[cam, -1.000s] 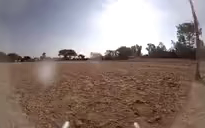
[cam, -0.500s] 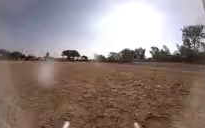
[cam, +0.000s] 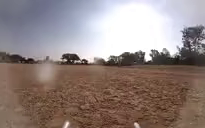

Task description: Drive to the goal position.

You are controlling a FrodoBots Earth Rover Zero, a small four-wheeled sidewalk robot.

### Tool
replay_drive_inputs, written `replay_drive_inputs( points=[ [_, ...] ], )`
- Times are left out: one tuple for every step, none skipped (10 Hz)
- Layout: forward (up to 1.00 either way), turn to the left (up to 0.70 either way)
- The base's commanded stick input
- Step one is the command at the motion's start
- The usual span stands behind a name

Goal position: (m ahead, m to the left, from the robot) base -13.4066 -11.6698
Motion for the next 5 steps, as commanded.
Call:
replay_drive_inputs(
  points=[
    [0.70,0.00],
    [0.70,0.00],
    [0.70,0.00],
    [0.70,0.00],
    [0.70,0.00]
  ],
)
